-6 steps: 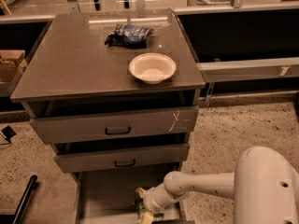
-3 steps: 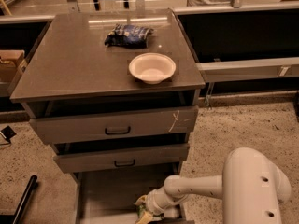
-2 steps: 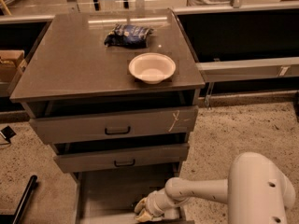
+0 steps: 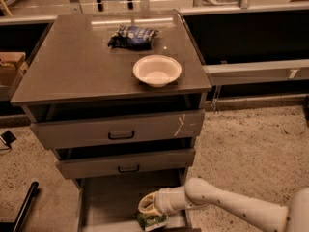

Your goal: Pick green jalapeno chip bag from bottom drawer and place on counter

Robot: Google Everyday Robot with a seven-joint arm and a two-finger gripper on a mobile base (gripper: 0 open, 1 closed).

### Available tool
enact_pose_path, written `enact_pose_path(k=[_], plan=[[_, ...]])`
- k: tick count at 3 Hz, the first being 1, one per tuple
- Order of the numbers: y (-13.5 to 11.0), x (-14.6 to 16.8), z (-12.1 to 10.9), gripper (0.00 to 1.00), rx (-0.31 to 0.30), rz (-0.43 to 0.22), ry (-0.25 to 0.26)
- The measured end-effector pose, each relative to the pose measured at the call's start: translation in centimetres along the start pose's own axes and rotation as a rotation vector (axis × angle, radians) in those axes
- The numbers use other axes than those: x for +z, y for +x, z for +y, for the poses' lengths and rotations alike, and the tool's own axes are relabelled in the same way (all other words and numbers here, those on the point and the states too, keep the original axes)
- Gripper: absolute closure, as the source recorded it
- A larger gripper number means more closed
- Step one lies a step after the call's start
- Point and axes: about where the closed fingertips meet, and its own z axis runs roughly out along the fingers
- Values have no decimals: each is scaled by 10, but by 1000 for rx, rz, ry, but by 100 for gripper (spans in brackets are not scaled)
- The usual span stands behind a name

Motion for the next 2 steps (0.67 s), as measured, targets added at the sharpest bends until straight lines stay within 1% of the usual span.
enact_pose_path(k=[1, 2], plan=[[-54, -42, -11, 85, -95, -49, 43], [-84, -67, -24, 62, -129, -4, 57]])
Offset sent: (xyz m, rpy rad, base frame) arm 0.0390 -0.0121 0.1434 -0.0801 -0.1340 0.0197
